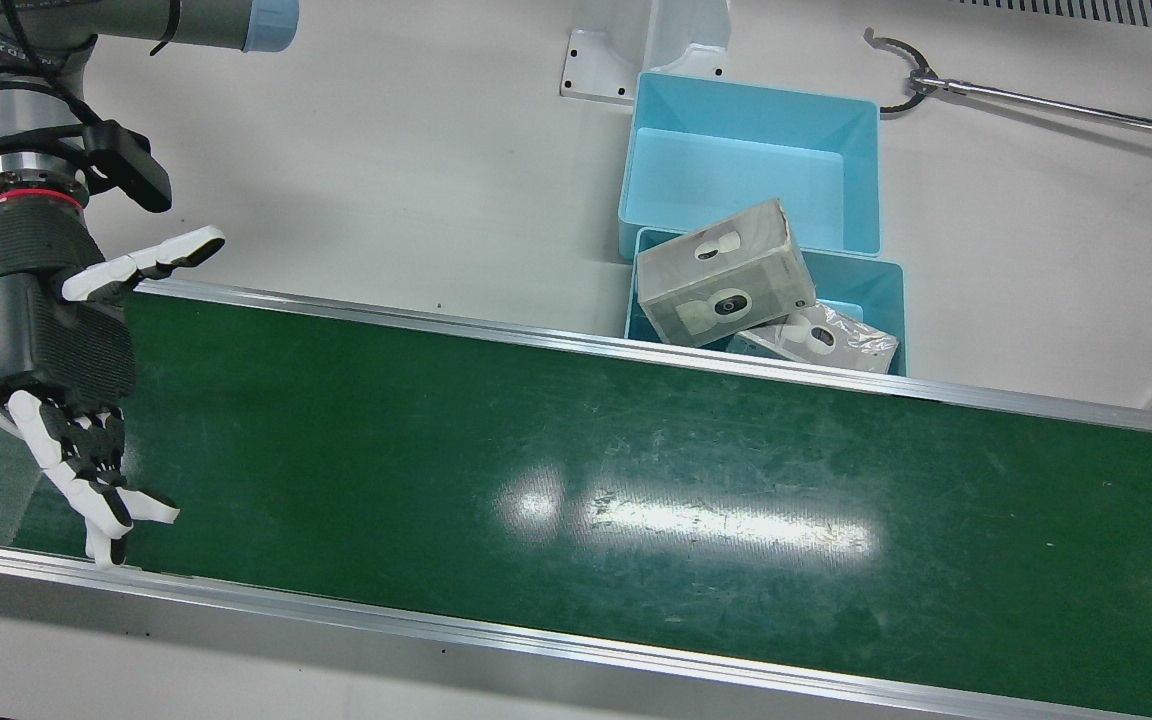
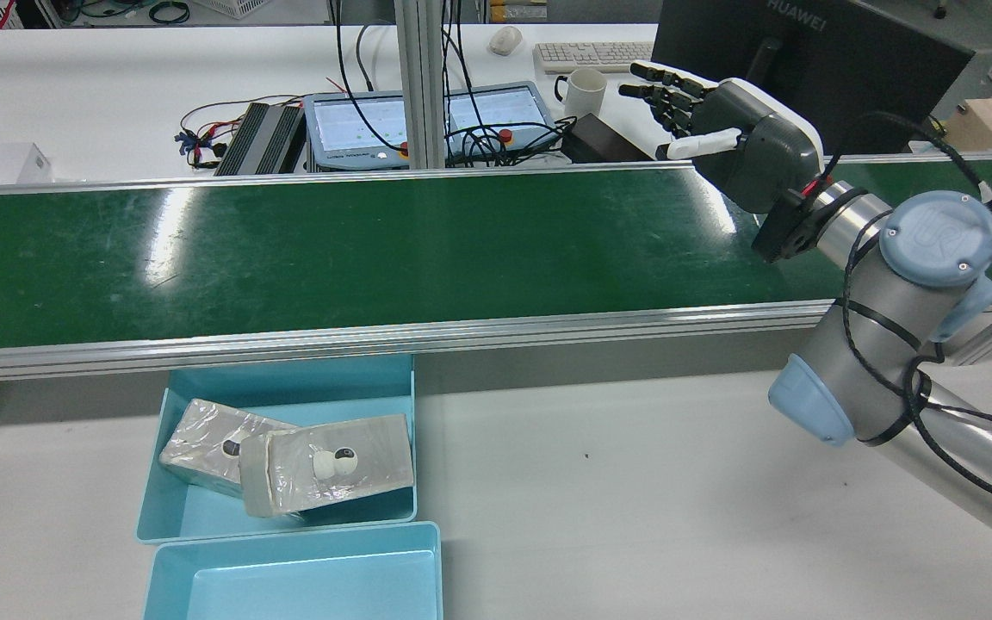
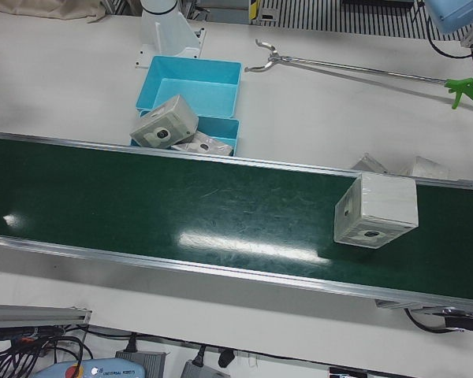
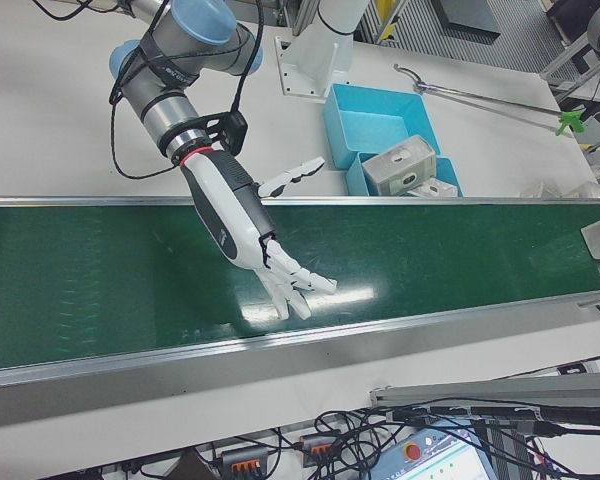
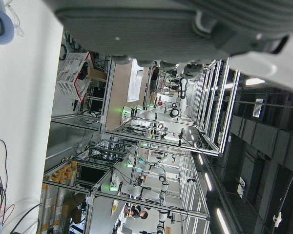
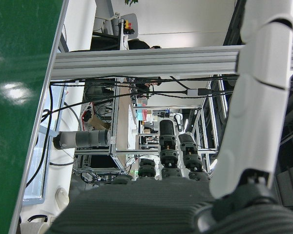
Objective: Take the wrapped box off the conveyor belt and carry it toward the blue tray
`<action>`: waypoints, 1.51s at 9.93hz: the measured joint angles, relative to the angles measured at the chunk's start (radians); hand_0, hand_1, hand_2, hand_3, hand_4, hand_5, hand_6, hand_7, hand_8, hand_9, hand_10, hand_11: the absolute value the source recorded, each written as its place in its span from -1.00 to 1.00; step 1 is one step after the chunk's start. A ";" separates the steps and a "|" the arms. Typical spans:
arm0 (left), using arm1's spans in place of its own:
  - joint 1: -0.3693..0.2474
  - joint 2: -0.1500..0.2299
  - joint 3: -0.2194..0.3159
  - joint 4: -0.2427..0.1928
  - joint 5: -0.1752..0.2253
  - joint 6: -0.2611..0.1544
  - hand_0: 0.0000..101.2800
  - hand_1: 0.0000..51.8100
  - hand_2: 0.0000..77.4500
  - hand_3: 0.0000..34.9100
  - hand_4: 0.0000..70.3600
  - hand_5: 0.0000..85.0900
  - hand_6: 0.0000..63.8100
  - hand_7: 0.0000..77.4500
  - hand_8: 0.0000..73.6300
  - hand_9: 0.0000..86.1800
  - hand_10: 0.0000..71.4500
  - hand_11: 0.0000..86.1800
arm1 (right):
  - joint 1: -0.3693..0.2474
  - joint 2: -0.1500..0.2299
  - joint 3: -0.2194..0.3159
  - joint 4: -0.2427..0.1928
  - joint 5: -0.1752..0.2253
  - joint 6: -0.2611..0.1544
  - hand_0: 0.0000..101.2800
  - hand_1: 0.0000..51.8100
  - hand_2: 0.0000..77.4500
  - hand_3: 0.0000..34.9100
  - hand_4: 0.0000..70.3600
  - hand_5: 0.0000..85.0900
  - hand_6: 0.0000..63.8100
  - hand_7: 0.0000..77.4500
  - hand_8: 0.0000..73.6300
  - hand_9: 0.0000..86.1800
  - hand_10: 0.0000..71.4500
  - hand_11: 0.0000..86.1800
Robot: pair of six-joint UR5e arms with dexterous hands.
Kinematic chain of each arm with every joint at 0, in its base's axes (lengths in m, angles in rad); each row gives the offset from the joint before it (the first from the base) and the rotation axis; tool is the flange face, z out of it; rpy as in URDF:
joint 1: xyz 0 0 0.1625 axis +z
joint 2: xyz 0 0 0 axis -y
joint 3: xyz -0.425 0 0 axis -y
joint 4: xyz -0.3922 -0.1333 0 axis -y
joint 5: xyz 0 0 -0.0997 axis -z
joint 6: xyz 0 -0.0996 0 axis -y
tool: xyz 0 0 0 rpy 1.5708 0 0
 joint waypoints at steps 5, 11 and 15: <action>0.000 0.000 0.000 0.000 0.000 0.000 -1.00 -1.00 -0.97 -1.00 -1.00 -0.97 -0.98 -0.99 -0.99 -1.00 -1.00 -0.99 | -0.001 0.006 -0.001 0.003 0.003 -0.003 -0.14 -0.68 -0.82 -1.00 -0.72 -0.74 -0.74 -0.45 -0.87 -0.86 -1.00 -0.97; 0.000 0.000 0.000 0.000 0.000 0.000 -1.00 -1.00 -0.99 -1.00 -1.00 -0.97 -1.00 -0.99 -0.99 -0.99 -1.00 -0.99 | -0.008 0.005 -0.020 0.050 0.003 -0.001 -0.18 -0.73 -0.85 -1.00 -0.66 -0.76 -0.74 -0.45 -0.84 -0.85 -1.00 -0.97; 0.000 0.000 0.000 0.000 0.000 0.000 -1.00 -1.00 -0.97 -1.00 -1.00 -0.97 -0.98 -0.99 -0.99 -1.00 -1.00 -0.99 | -0.009 0.004 -0.020 0.054 0.002 -0.004 -0.14 -0.68 -0.80 -1.00 -0.63 -0.73 -0.73 -0.42 -0.84 -0.85 -1.00 -0.97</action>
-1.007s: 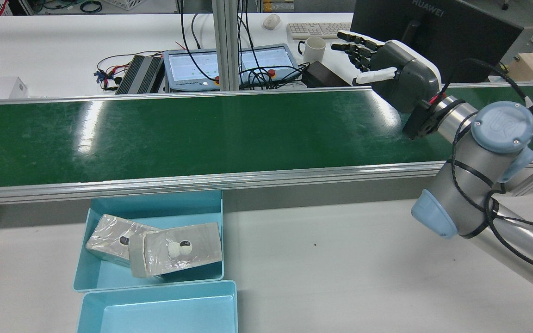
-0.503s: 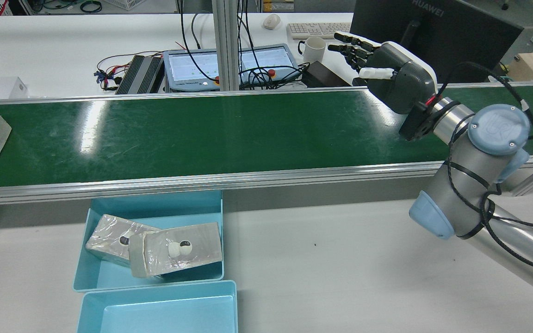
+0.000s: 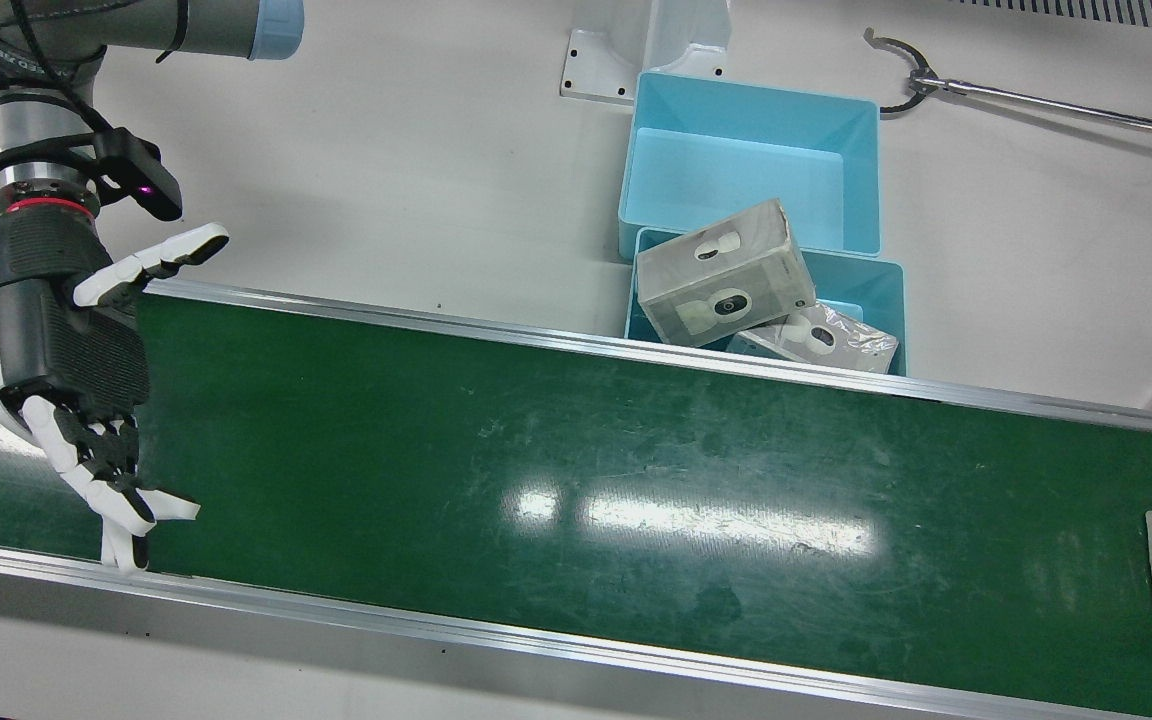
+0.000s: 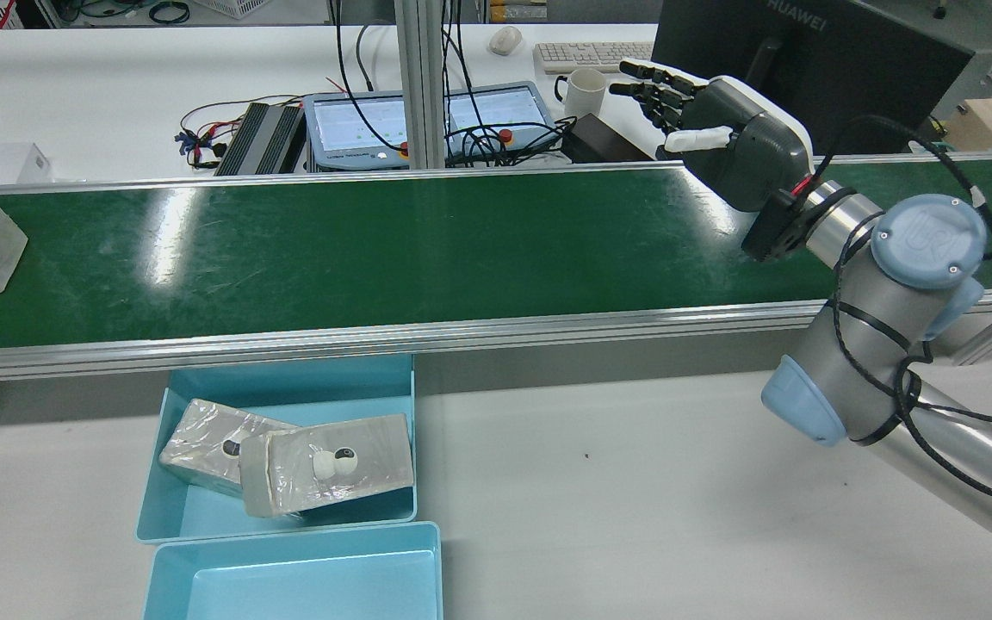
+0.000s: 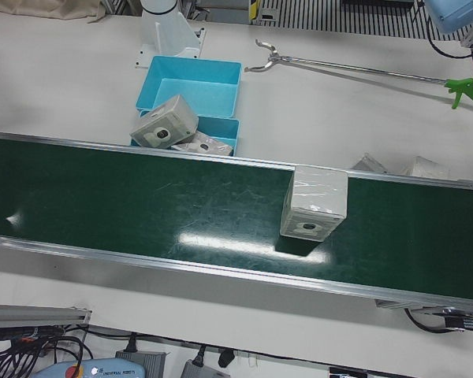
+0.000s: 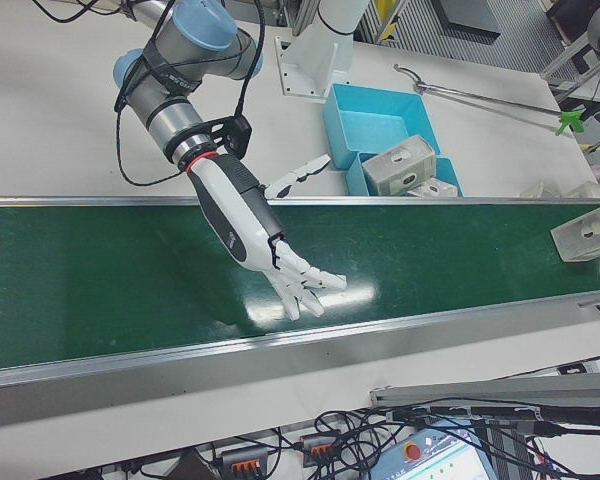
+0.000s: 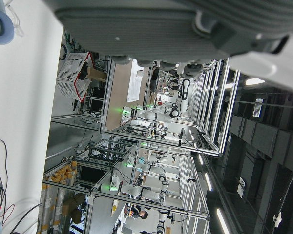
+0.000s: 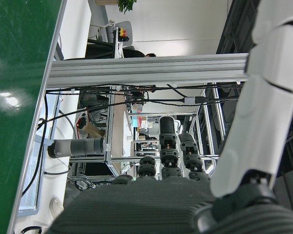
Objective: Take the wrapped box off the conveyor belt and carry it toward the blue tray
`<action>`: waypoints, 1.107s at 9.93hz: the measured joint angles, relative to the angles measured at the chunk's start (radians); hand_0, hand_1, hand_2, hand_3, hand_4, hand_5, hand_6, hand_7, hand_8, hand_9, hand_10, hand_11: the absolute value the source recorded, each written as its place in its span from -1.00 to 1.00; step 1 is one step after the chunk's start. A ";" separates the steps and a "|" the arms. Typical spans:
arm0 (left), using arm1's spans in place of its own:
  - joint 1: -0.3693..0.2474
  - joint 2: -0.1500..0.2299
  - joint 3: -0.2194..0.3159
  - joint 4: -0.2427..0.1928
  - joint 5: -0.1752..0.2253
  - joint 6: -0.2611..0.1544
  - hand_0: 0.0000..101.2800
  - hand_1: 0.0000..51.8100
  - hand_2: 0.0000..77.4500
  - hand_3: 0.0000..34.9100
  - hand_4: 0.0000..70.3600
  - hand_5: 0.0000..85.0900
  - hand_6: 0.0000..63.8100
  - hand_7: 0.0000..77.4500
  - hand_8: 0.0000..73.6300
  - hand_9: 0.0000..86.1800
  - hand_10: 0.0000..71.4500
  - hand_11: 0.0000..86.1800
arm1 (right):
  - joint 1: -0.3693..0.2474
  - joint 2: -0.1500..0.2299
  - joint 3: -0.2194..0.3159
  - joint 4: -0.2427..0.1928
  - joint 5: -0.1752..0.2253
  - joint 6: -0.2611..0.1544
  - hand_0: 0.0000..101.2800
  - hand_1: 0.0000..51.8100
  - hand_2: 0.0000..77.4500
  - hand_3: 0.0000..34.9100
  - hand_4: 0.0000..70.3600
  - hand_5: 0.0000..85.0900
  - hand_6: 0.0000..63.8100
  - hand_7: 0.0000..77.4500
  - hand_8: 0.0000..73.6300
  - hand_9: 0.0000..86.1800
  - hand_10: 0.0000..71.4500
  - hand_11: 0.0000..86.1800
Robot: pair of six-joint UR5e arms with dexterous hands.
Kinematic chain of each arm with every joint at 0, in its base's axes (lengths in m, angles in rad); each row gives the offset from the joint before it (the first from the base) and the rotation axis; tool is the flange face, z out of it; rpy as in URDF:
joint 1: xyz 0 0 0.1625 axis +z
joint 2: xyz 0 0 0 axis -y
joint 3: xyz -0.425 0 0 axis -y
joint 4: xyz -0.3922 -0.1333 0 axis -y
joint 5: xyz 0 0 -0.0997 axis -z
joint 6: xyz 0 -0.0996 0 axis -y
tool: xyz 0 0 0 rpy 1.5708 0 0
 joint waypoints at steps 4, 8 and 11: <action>0.000 0.000 0.000 0.000 0.000 0.000 -1.00 -1.00 -0.97 -1.00 -1.00 -0.97 -0.98 -0.99 -0.99 -0.99 -1.00 -0.99 | -0.005 -0.001 0.007 -0.045 -0.002 -0.005 -0.10 -0.54 -0.79 -1.00 -0.69 -0.71 -0.76 -0.42 -0.88 -0.91 -1.00 -0.97; 0.000 0.000 0.000 0.000 0.000 0.000 -1.00 -1.00 -0.97 -1.00 -1.00 -0.97 -0.98 -0.99 -0.99 -0.99 -1.00 -0.99 | -0.012 -0.002 0.012 -0.075 -0.002 -0.005 -0.07 -0.47 -0.75 -1.00 -0.71 -0.68 -0.80 -0.45 -0.91 -0.91 -1.00 -0.97; 0.000 0.000 0.000 0.000 0.000 0.000 -1.00 -1.00 -0.99 -1.00 -1.00 -0.97 -0.98 -0.99 -0.99 -0.99 -1.00 -0.99 | -0.013 -0.002 0.020 -0.091 -0.002 -0.009 -0.07 -0.47 -0.75 -1.00 -0.71 -0.67 -0.80 -0.45 -0.91 -0.91 -1.00 -0.97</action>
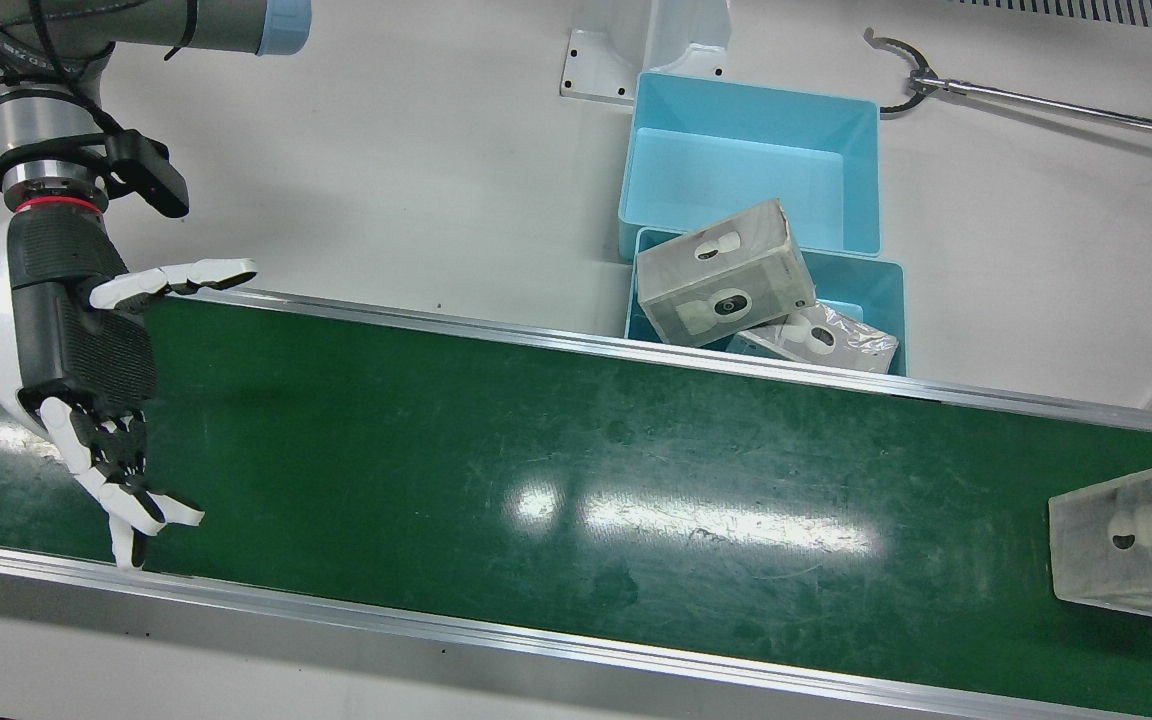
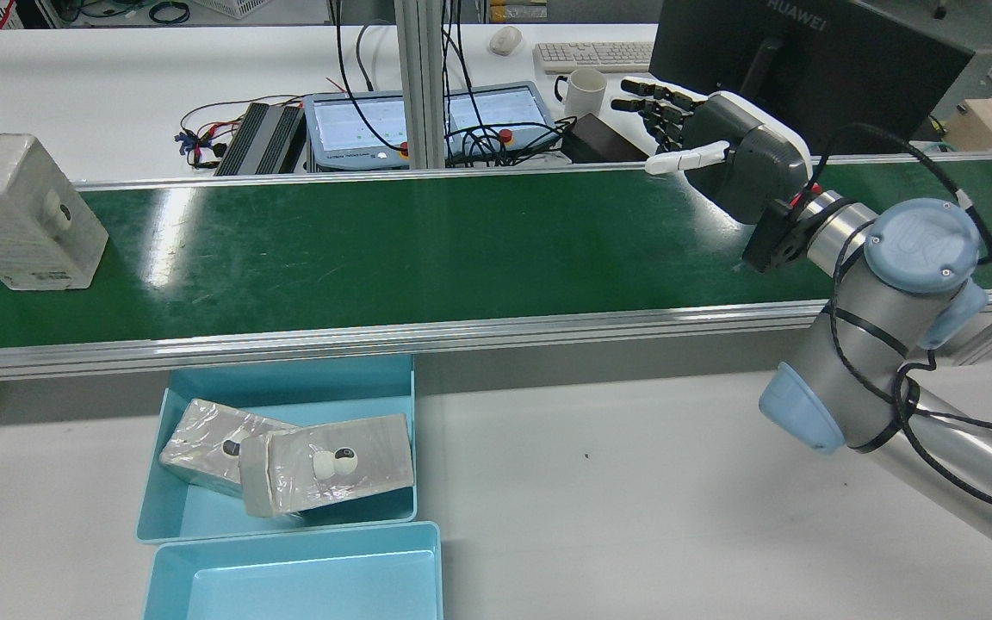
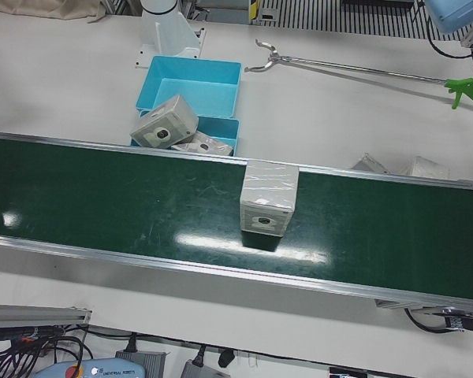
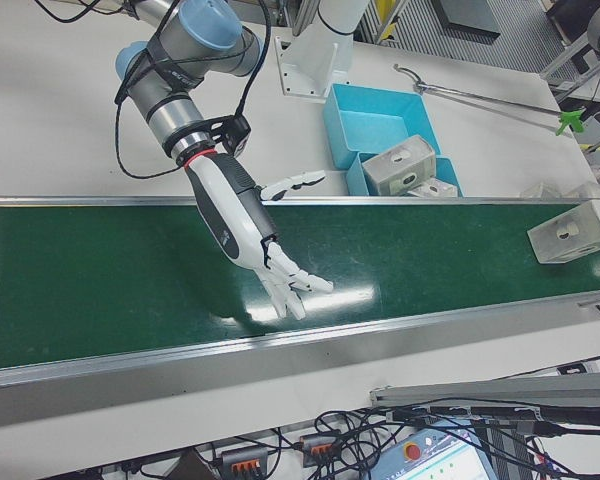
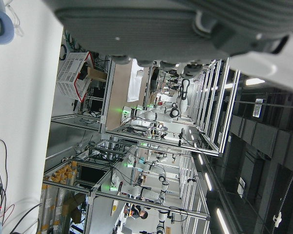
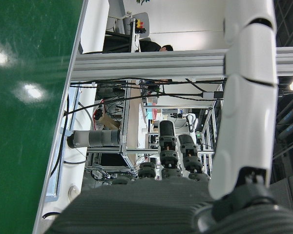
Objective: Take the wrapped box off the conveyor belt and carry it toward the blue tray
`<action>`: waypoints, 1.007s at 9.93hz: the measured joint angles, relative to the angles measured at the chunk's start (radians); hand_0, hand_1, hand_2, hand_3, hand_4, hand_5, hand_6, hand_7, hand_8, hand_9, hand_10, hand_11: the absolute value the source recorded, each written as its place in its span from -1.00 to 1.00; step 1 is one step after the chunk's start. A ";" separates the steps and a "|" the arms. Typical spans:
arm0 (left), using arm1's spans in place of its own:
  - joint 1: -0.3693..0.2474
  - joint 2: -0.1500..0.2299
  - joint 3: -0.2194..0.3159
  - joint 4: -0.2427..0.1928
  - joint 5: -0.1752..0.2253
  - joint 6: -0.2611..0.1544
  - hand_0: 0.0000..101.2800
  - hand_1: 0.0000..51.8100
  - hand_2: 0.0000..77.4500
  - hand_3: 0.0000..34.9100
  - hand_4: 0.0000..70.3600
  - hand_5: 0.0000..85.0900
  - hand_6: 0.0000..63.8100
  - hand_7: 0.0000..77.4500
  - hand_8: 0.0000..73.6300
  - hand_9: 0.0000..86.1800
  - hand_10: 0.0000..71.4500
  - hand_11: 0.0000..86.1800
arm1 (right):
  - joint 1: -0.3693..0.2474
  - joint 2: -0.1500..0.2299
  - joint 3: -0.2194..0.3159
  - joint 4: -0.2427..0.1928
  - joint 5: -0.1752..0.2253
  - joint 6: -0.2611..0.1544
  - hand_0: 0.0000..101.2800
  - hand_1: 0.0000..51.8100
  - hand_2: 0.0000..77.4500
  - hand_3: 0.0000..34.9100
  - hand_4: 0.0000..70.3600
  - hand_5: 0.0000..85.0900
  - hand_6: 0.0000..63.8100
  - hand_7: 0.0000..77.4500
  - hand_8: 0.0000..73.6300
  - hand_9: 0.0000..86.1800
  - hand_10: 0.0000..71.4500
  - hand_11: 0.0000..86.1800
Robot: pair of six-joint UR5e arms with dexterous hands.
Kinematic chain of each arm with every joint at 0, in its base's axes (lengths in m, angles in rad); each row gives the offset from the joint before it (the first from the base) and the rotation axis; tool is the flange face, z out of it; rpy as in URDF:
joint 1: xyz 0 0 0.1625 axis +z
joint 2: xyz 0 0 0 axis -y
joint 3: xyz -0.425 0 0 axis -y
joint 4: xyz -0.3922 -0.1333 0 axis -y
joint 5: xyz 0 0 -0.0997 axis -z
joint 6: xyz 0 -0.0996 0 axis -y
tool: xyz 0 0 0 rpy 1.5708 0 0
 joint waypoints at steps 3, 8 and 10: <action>0.000 0.000 0.000 0.000 0.000 0.000 -1.00 -1.00 -0.97 -1.00 -1.00 -0.97 -1.00 -0.99 -0.99 -0.99 -0.98 -0.99 | -0.016 0.000 0.021 -0.013 0.019 -0.022 -0.07 -0.47 -0.75 -1.00 -0.78 -0.68 -0.80 -0.45 -0.91 -0.91 -1.00 -0.97; 0.000 0.000 0.000 0.000 0.000 0.000 -1.00 -1.00 -0.99 -1.00 -1.00 -0.97 -0.98 -0.99 -0.99 -1.00 -1.00 -0.99 | -0.101 0.002 0.039 -0.021 0.120 -0.033 -0.06 -0.41 -0.70 -1.00 -0.72 -0.68 -0.80 -0.45 -0.91 -0.91 -1.00 -0.97; 0.000 0.000 0.000 0.000 0.000 0.000 -1.00 -1.00 -0.99 -1.00 -1.00 -0.97 -0.98 -0.99 -0.99 -0.99 -0.98 -0.99 | -0.102 0.002 0.035 -0.021 0.127 -0.031 -0.06 -0.41 -0.70 -1.00 -0.69 -0.68 -0.80 -0.45 -0.91 -0.91 -1.00 -0.97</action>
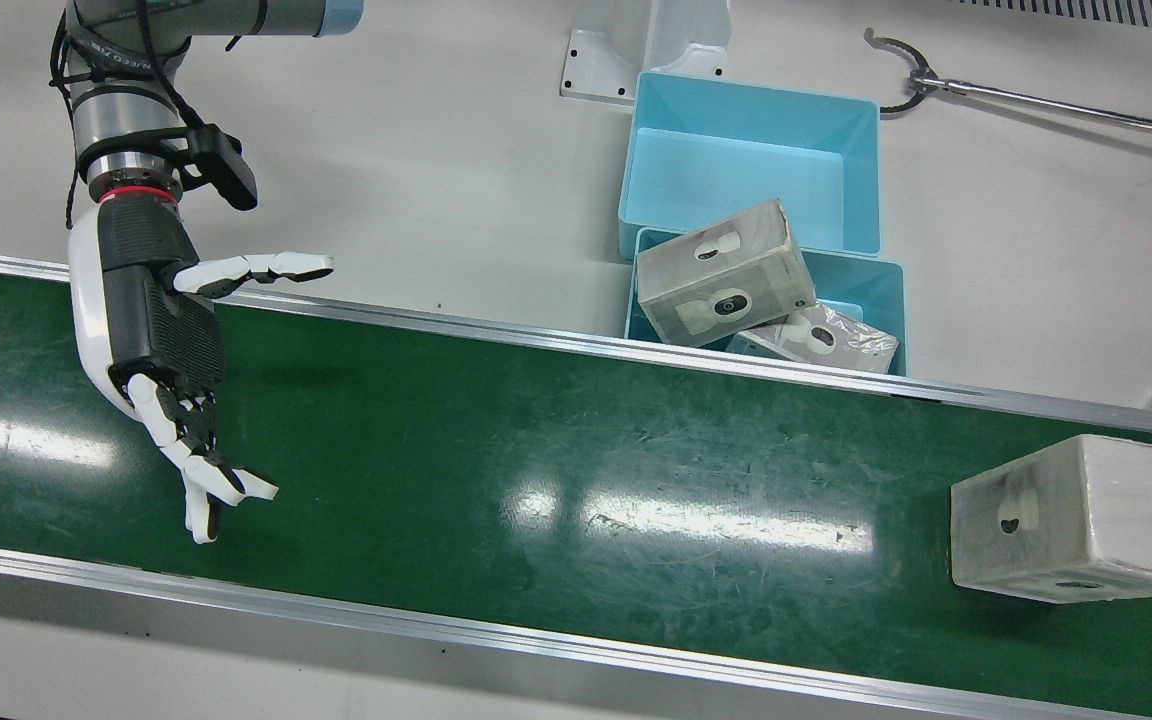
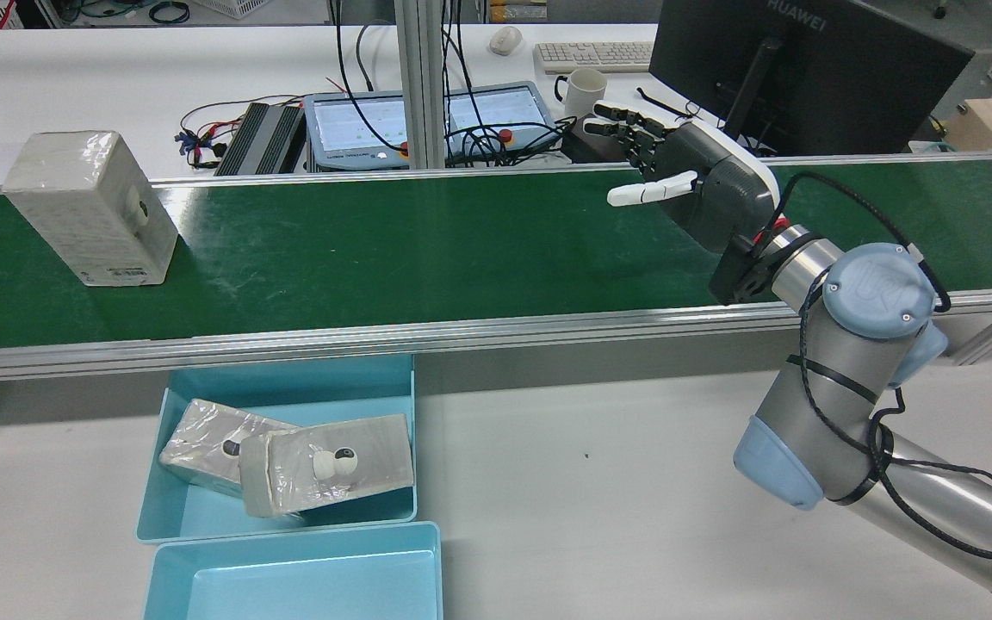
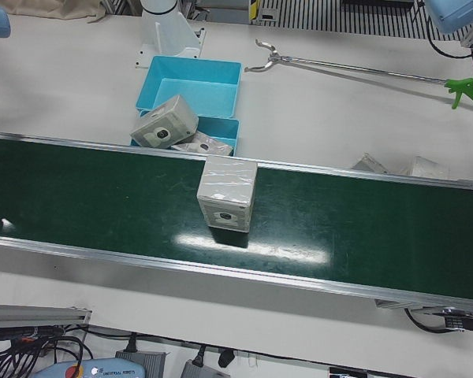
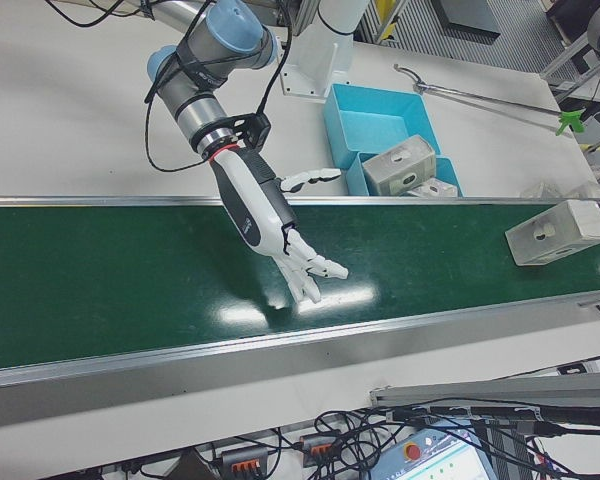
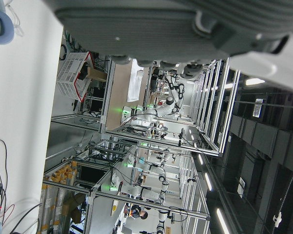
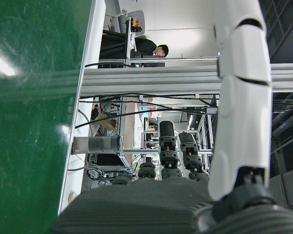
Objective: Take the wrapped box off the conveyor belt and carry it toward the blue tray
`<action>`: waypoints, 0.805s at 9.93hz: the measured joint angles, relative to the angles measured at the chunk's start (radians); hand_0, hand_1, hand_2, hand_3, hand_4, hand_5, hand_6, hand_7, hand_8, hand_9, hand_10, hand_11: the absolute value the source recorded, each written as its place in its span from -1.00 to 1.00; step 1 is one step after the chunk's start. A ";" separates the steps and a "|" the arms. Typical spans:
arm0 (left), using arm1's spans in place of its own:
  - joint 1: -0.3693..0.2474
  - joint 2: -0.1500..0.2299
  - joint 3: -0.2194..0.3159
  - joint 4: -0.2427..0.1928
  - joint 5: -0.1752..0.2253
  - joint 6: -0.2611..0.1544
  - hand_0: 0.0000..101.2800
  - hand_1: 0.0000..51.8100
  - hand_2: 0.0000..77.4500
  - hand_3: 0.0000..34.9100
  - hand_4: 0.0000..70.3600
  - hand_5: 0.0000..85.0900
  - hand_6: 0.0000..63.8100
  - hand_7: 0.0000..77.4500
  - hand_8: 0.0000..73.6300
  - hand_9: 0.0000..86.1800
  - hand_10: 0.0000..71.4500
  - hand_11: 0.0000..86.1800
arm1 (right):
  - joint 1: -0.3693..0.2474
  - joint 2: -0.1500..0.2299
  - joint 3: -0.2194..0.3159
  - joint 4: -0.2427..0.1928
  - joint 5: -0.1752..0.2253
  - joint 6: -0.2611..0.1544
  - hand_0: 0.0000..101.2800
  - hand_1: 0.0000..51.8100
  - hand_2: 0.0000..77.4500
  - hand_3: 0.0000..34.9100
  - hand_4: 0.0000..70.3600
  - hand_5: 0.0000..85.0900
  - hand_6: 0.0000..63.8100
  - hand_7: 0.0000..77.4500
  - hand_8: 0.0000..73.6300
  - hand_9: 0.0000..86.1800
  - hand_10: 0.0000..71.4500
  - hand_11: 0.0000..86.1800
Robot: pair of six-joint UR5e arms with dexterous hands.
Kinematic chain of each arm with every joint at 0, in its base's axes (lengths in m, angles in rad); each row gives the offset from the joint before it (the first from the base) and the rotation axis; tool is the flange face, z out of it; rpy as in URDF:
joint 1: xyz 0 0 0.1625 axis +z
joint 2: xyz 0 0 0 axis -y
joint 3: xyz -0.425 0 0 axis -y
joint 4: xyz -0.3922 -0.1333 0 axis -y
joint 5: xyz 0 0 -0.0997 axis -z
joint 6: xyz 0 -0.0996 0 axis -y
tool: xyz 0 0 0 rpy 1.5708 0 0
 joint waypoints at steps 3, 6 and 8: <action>0.000 0.000 0.000 0.000 0.000 0.000 -1.00 -1.00 -0.97 -1.00 -1.00 -0.97 -0.98 -0.99 -0.99 -0.99 -0.98 -0.99 | 0.006 0.001 -0.003 0.003 0.002 0.007 -0.06 -0.43 -0.68 -1.00 -0.69 -0.68 -0.80 -0.48 -0.91 -0.91 -1.00 -0.97; 0.000 0.000 0.000 0.000 0.000 0.000 -1.00 -1.00 -0.97 -1.00 -1.00 -0.97 -0.98 -0.99 -0.99 -1.00 -0.98 -0.99 | 0.066 -0.006 -0.002 0.003 -0.024 0.028 -0.06 -0.49 -0.75 -1.00 -0.69 -0.68 -0.78 -0.48 -0.91 -0.91 -1.00 -0.97; 0.000 0.000 0.000 0.000 0.000 0.000 -1.00 -1.00 -0.97 -1.00 -1.00 -0.97 -0.98 -0.99 -0.99 -0.99 -0.98 -0.99 | 0.104 -0.012 -0.004 0.003 -0.063 0.035 -0.06 -0.49 -0.82 -1.00 -0.69 -0.68 -0.78 -0.48 -0.91 -0.91 -1.00 -0.97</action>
